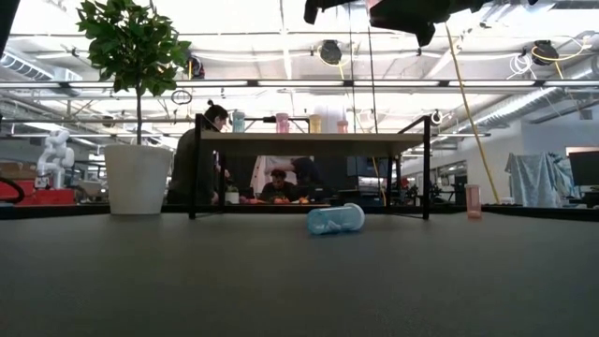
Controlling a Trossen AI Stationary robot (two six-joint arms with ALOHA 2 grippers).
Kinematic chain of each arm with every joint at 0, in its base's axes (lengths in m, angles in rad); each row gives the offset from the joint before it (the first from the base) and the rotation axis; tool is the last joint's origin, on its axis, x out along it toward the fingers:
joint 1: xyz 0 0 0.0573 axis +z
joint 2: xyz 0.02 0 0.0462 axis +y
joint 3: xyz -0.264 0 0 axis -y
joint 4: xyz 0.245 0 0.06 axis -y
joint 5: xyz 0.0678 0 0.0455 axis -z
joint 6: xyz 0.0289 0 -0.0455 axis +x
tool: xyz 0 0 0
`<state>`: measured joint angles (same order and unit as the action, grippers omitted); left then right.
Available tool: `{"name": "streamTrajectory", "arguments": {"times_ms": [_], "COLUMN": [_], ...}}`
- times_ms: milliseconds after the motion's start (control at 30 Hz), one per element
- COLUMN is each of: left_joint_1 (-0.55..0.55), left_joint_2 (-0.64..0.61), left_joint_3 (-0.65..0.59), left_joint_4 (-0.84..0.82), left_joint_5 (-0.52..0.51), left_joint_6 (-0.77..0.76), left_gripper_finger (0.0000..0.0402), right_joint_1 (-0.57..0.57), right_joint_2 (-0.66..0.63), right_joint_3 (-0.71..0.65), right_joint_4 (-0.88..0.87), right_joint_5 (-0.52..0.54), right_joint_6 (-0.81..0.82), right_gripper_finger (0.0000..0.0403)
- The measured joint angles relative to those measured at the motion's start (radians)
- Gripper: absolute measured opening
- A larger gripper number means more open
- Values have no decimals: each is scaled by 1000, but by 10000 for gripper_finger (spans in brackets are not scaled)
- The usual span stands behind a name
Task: Pick and place medicine bottles onto shelf by color
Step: Put the bottom orange pill bottle on the shelf aligned with the other orange pill bottle
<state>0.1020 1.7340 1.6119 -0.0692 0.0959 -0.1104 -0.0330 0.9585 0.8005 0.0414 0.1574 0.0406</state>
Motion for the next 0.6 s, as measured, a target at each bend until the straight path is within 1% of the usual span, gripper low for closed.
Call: {"name": "streamTrajectory", "arguments": {"times_ms": [100,300,400,500,600], "left_joint_1": [0,0,2,2,2], "left_joint_2": [0,0,-1,0,-1], "left_joint_3": [0,0,0,0,0], "left_joint_4": [-9,-11,-10,-11,-10], "left_joint_5": [0,0,0,0,0], "left_joint_6": [1,0,-1,-2,0], "left_gripper_finger": [200,134,113,112,130], "right_joint_1": [0,0,0,0,0], "right_joint_2": [0,0,0,0,0], "right_joint_3": [0,0,0,0,0], "right_joint_4": [0,0,0,0,0], "right_joint_5": [0,0,0,0,0], "right_joint_6": [0,8,7,9,24], "right_gripper_finger": [102,102,102,102,103]}}
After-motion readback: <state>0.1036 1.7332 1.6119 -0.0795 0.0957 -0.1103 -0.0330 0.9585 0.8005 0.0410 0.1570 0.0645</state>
